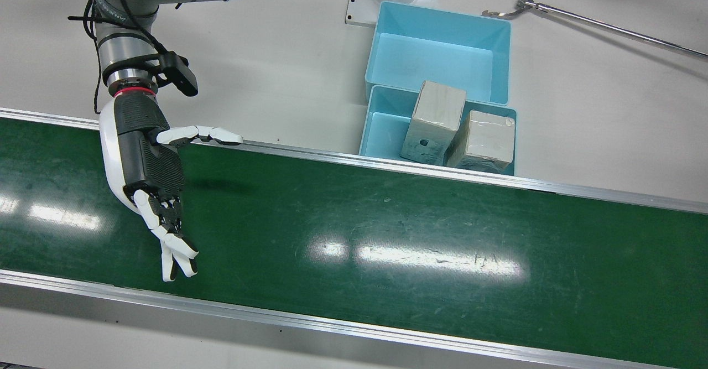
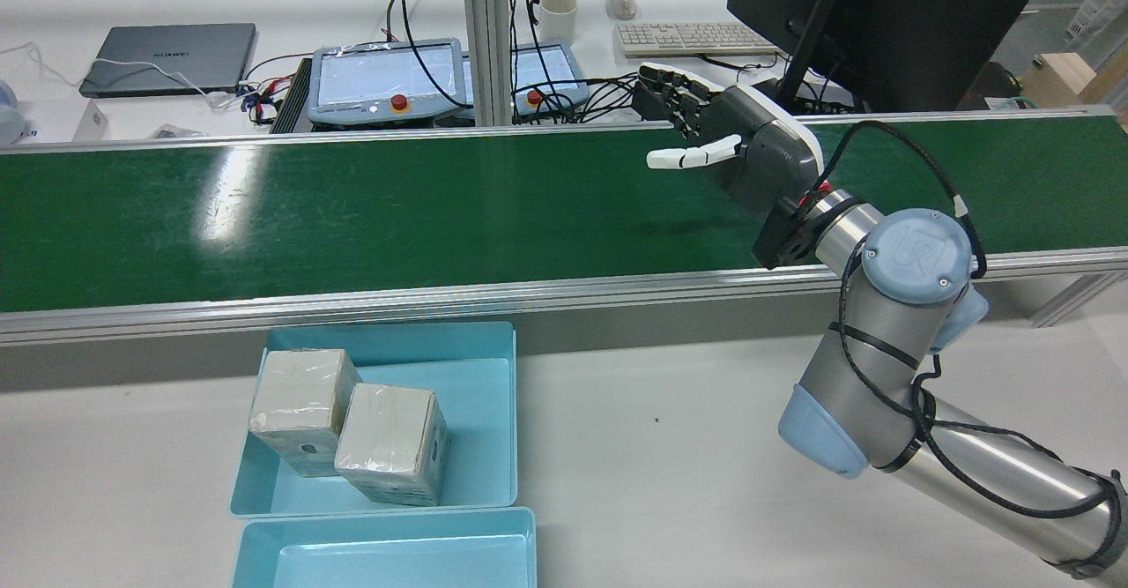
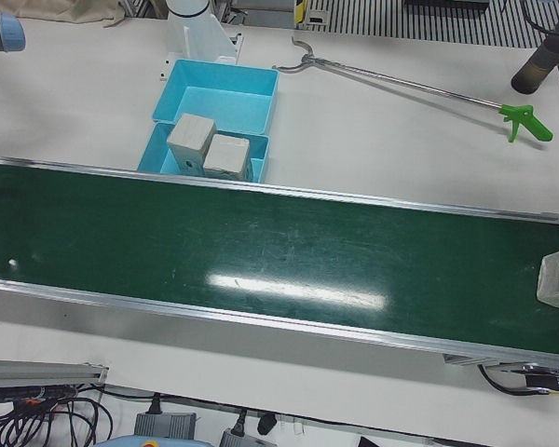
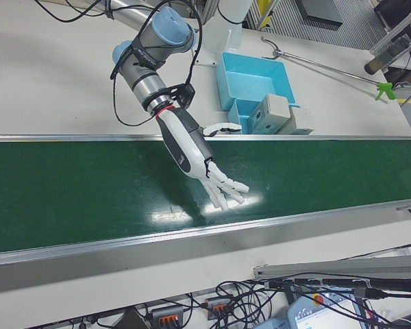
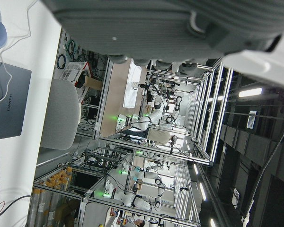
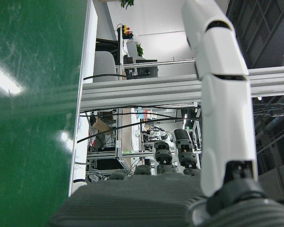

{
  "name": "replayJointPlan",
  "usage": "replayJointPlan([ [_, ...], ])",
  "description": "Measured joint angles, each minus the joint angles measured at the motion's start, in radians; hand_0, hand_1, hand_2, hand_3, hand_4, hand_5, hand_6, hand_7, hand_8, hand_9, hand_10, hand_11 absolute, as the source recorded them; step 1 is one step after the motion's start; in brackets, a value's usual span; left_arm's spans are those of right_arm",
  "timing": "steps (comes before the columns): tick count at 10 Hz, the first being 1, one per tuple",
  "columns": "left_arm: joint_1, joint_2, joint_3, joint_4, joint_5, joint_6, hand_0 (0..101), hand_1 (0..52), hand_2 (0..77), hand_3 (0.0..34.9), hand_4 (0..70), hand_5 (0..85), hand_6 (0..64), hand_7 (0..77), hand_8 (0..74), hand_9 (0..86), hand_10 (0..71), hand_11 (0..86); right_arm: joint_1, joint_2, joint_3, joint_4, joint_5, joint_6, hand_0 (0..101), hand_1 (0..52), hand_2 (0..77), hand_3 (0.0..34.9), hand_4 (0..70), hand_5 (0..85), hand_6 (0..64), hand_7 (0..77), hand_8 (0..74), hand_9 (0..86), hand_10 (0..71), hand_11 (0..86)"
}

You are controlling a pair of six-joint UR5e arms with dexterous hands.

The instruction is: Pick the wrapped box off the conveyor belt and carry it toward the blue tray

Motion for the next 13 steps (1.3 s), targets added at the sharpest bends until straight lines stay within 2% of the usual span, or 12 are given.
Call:
replayJointPlan([
  [1,0.0,0.0,0.0,0.0,0.0,0.0,0,0.0,0.5,0.0,0.0,1.1,0.5,0.5,0.5,0.0,0.5,0.5,0.002,-0.001,0.008,-0.013,0.0,-0.001,50,18.5,18.0,0.0,8.2,16.4,2.2,1.6,0.0,1.6,0.0,1.1],
  [3,0.0,0.0,0.0,0.0,0.0,0.0,0,0.0,0.5,0.0,0.0,1.1,0.5,0.5,0.5,0.5,0.5,0.5,0.004,-0.001,0.014,-0.023,0.001,-0.002,50,19.6,15.3,0.0,5.4,15.3,1.6,1.6,0.0,1.6,0.0,1.1],
  [6,0.0,0.0,0.0,0.0,0.0,0.0,0,0.0,0.5,0.0,0.0,1.1,0.5,0.5,0.5,0.5,0.5,0.5,0.003,0.0,0.016,-0.026,0.003,-0.001,50,19.6,15.3,0.0,7.6,14.7,1.1,1.6,0.0,1.6,0.0,1.1],
  [13,0.0,0.0,0.0,0.0,0.0,0.0,0,0.0,1.1,0.0,0.0,1.1,0.5,0.5,0.5,0.0,0.5,0.5,-0.004,0.003,0.018,-0.026,0.007,-0.008,50,19.1,15.8,0.0,7.1,14.7,0.5,1.6,0.0,1.6,0.0,1.1],
])
